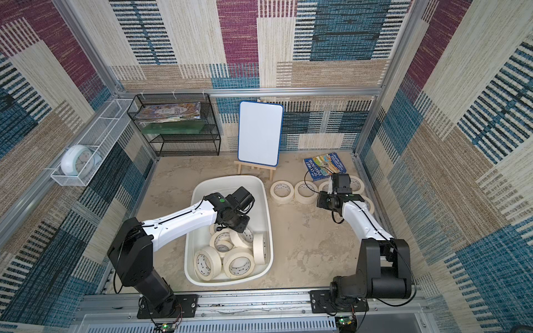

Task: Take out the art tape in the storage box
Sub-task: Pick up the art tape from the storage box.

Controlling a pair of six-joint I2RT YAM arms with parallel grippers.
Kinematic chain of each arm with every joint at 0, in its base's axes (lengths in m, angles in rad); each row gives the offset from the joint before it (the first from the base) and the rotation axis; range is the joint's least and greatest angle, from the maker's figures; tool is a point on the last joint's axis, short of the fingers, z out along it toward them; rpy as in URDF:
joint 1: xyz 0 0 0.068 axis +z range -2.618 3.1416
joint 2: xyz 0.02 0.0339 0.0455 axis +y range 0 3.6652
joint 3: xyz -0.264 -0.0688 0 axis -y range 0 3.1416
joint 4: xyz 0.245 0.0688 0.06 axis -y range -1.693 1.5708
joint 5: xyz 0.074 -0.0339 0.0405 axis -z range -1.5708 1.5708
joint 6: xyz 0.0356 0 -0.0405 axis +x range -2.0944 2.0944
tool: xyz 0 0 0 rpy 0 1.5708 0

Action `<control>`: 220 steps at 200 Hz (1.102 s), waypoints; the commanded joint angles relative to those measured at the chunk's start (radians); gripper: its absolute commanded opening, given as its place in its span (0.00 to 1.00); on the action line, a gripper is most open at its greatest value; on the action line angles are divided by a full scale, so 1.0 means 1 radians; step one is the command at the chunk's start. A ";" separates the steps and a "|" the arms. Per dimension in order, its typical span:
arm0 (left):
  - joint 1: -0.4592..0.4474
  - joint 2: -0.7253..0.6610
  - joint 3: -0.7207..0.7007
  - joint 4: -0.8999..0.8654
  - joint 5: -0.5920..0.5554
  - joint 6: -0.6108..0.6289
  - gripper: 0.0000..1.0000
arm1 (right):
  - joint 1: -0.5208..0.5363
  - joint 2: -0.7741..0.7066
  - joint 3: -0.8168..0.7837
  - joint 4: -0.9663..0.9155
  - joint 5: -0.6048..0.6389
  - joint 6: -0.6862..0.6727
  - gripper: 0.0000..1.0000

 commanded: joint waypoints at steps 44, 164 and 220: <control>0.006 -0.018 0.081 -0.170 0.013 0.030 0.00 | 0.004 -0.001 0.016 0.000 0.008 -0.006 0.52; 0.057 -0.027 0.224 0.064 -0.194 0.070 0.00 | 0.390 -0.036 0.160 0.095 -0.355 0.154 0.58; 0.056 -0.123 0.124 0.224 -0.222 0.080 0.00 | 0.525 0.100 0.256 0.141 -0.392 0.174 0.60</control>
